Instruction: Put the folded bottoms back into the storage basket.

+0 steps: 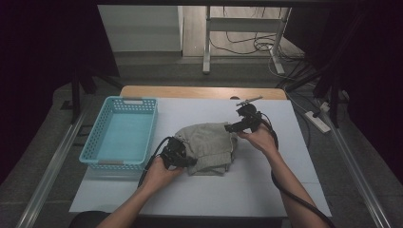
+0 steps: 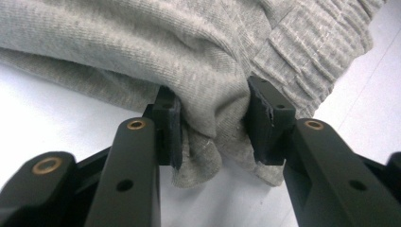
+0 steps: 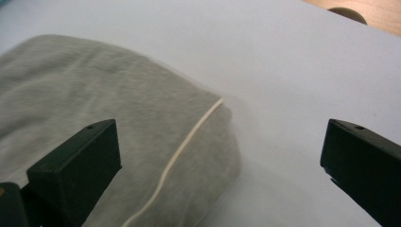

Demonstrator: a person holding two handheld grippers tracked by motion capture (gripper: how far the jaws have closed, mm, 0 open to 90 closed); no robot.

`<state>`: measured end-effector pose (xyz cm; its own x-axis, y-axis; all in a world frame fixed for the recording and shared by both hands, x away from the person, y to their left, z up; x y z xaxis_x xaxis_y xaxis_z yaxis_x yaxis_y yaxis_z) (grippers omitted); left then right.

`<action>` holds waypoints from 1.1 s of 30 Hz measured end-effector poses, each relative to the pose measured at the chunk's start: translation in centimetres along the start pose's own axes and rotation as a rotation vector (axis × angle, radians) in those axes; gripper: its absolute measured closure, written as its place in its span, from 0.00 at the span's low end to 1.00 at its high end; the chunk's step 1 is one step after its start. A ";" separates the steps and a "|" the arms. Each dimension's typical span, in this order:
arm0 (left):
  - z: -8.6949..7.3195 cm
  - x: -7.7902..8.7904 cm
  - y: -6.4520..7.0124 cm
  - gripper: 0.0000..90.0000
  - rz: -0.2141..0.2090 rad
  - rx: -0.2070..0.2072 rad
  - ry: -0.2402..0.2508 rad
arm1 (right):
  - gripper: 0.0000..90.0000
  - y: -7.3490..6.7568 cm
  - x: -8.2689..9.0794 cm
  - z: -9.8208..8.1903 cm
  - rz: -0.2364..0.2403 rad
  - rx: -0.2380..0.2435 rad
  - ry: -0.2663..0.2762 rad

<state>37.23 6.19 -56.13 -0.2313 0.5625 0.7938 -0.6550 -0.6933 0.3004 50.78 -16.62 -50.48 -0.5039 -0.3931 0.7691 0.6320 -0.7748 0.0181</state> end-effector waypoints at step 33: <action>0.6 0.8 -0.1 0.79 -0.044 0.116 0.010 | 0.86 -1.8 -2.4 0.3 0.148 0.168 -0.052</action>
<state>37.51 6.39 -55.23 -0.2112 0.5975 0.7736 -0.5775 -0.7148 0.3944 50.99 -14.11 -52.17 -0.3702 -0.4665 0.8033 0.7880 -0.6156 0.0057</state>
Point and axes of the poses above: each handheld gripper's, and its own axes: x roughly backward along the jaws, z roughly out of its top, y roughly to its right, the point moved 5 cm from there along -x, roughly forward along the jaws, and after that the axes turned 3 degrees about x, right-handed, at the moved point
